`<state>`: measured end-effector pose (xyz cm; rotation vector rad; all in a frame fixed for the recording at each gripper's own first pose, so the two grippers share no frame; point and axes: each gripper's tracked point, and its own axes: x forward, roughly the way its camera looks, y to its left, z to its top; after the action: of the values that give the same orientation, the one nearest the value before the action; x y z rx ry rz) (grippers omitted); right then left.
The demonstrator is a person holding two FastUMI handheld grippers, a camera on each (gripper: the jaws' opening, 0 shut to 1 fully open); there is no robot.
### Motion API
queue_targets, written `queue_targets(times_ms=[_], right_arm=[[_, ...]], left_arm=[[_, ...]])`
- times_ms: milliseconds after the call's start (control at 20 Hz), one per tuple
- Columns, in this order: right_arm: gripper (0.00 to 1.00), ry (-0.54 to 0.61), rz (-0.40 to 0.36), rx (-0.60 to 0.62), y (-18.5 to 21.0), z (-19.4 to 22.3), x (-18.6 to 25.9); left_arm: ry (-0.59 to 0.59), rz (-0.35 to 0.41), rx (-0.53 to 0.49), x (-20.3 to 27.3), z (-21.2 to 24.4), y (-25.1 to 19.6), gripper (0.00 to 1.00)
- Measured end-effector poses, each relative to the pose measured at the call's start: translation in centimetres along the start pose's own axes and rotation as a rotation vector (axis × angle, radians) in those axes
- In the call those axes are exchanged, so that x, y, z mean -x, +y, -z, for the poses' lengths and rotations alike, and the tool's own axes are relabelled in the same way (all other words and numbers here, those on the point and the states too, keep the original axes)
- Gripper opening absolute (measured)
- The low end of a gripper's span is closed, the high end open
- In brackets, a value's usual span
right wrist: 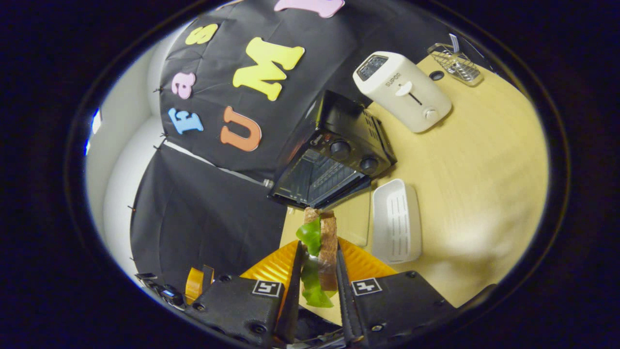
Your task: Open the electric oven with the left hand, put the food in, and close the electric oven.
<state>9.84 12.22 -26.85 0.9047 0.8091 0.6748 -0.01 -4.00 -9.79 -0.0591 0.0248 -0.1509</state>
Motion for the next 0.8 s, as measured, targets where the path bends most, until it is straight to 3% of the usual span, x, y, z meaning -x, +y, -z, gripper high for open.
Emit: queue_targets(times_ms=[150, 300, 400, 550, 800], right_arm=[[0.39, -0.042, -0.004, -0.032, 1.0, 2.4, -3.5], [0.39, -0.104, -0.049, -0.144, 2.3, 3.3, -7.2], [0.39, -0.183, -0.067, -0.203, 2.6, 2.7, -9.9], [0.39, -0.324, -0.021, -0.273, 1.6, 1.1, -13.3], [0.39, -0.464, -0.030, -0.224, 2.8, -2.7, -18.0]], left_arm=[[0.009, -0.004, 0.010, 0.2, 0.4, 1.6, 0.93], [0.025, -0.021, 0.029, 0.4, 0.8, 3.6, 0.93], [0.031, -0.046, 0.042, 0.5, 1.0, 4.8, 0.93], [0.031, -0.056, 0.046, 0.6, 1.0, 5.6, 0.94], [0.039, -0.063, -0.002, 1.0, 1.1, 5.8, 0.94]])
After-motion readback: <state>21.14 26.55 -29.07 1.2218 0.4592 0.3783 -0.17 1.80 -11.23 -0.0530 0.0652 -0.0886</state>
